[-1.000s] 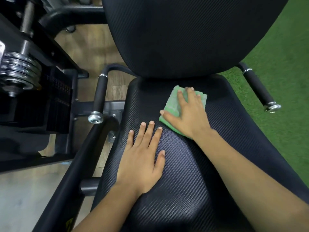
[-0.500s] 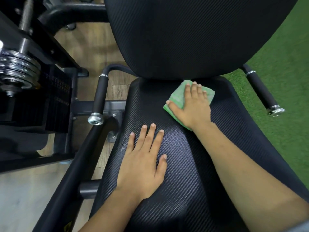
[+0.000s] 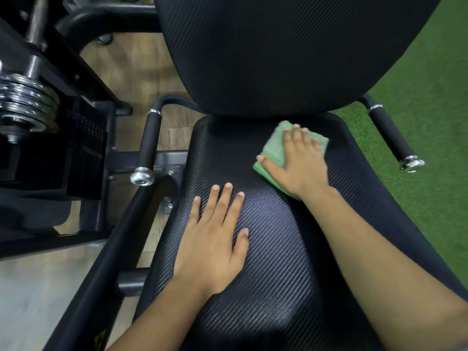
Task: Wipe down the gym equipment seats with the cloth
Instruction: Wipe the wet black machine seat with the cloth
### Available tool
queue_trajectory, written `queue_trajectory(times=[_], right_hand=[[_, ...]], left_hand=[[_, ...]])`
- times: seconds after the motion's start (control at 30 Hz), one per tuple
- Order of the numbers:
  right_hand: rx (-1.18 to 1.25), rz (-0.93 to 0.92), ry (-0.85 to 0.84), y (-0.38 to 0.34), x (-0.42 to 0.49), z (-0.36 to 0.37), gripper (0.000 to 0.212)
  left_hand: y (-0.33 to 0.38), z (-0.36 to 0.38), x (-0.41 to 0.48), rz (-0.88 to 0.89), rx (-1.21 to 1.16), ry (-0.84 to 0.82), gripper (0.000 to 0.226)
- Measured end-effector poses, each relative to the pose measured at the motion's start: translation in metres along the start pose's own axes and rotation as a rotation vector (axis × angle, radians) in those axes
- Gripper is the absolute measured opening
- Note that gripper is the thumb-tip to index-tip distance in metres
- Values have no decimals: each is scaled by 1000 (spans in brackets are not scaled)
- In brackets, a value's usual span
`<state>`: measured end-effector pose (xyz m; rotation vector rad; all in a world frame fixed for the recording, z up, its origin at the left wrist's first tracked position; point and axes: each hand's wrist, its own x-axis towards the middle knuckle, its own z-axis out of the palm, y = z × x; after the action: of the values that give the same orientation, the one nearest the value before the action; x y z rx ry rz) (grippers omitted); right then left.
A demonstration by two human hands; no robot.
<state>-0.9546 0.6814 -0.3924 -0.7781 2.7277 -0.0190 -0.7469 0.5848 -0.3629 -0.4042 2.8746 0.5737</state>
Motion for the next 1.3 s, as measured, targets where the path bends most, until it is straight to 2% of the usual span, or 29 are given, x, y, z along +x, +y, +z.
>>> queue_trajectory(times=[0.17,0.37,0.43,0.53,0.63,0.8,0.93,1.0,1.07,1.17,1.23,1.3], right_hand=[[77,-210,-20,-22,-26,0,102],[174,-296,-65,-8,-89,-13,95],[246,-245,-8,7,-94,-20,89],[273,-58,123,44,-93,-28,80],[223,75,108,77,-91,-26,84],[184,85,67,86,-93,-11,86],[193,78,55,86,-95,-4,84],[196,75,48,87,-95,-3,82],[199,75,40,88,-95,-2,80],[196,72,43,88,-94,-2,80],[187,70,31,88,-94,-2,80],[186,75,28,88,-93,-2,80]], left_hand=[[-2,-1,-1,12,-20,-5,61],[-3,-6,-11,-22,-28,20,61],[-3,-10,-11,-45,-57,49,59],[12,-22,4,-136,-219,151,53],[44,-29,35,-78,-294,188,55],[87,-2,77,58,-101,47,68],[72,16,80,123,54,-34,71],[46,11,86,50,104,-47,74],[11,3,96,-98,145,-44,77],[-25,-4,123,-300,111,-36,64],[-24,-3,144,-337,125,-29,62],[-17,-1,153,-249,167,-40,62]])
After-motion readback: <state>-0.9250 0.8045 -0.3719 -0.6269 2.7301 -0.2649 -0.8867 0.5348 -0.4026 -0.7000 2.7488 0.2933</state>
